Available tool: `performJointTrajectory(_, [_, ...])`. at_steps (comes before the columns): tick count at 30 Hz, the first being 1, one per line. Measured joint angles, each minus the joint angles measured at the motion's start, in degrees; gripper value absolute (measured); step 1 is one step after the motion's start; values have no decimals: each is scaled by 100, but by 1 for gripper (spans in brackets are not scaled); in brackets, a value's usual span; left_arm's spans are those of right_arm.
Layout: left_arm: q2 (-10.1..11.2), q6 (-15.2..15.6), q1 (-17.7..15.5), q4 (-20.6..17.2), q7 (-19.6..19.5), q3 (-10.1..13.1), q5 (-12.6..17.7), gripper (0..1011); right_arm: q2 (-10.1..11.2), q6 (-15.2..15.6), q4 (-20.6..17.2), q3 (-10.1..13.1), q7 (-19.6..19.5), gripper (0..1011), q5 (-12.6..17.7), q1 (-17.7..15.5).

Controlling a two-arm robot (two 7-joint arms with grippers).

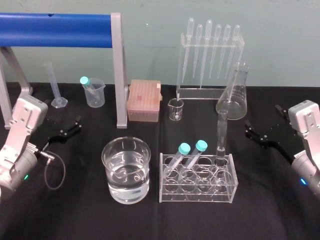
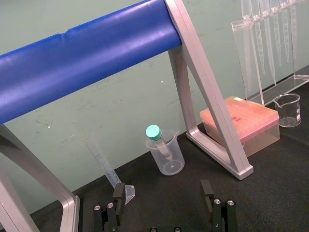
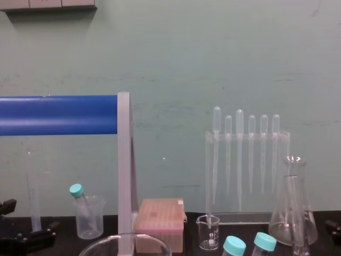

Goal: Hold the test tube with one hand and immerse one end into the beaker, then return it to the test tube rack.

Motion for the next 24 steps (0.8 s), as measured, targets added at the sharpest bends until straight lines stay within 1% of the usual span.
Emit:
performJointTrajectory(18, [0, 0, 0, 0, 0, 0, 0, 1000, -1, 1, 0, 2, 1, 1002, 0, 0])
performJointTrajectory(22, [0, 0, 0, 0, 0, 0, 0, 1000, -40, -11, -32, 147, 29, 1002, 67, -21])
performJointTrajectory(24, [0, 0, 0, 0, 0, 0, 0, 1000, -60, -73, -118, 309, 134, 1002, 282, -69])
